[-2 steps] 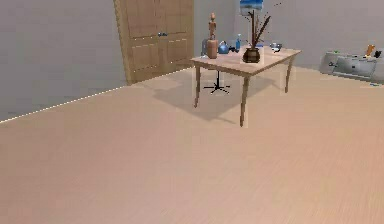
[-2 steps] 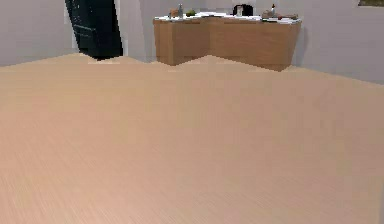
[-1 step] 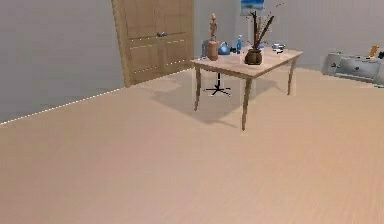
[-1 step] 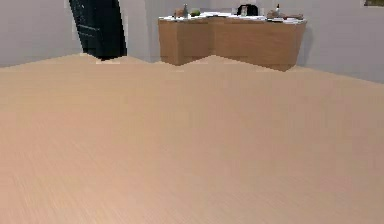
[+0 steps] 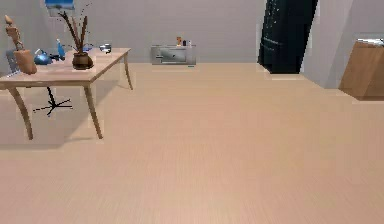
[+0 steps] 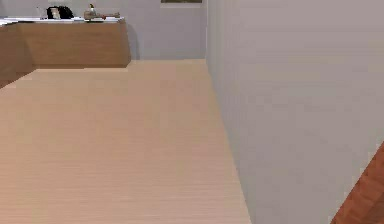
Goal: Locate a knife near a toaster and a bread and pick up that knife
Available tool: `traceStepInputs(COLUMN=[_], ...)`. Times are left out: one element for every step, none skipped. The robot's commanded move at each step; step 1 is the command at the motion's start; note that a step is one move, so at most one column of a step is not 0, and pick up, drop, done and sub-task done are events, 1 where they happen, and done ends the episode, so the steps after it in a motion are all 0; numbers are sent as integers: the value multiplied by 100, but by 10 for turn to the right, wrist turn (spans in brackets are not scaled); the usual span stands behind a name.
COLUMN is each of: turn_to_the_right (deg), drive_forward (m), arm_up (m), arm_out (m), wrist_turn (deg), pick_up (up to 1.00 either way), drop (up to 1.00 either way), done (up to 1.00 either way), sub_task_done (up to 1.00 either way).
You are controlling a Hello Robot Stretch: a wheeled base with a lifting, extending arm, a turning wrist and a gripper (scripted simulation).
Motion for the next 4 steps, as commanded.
traceStepInputs(turn_to_the_right=[150, 0, 450, 120], drive_forward=[0, 5, 0, 0], arm_up=[0, 0, 0, 0], arm_out=[0, 0, 0, 0], wrist_turn=[0, 0, 0, 0], pick_up=[0, 0, 0, 0], drop=[0, 0, 0, 0], done=[0, 0, 0, 0], sub_task_done=[0, 0, 0, 0])
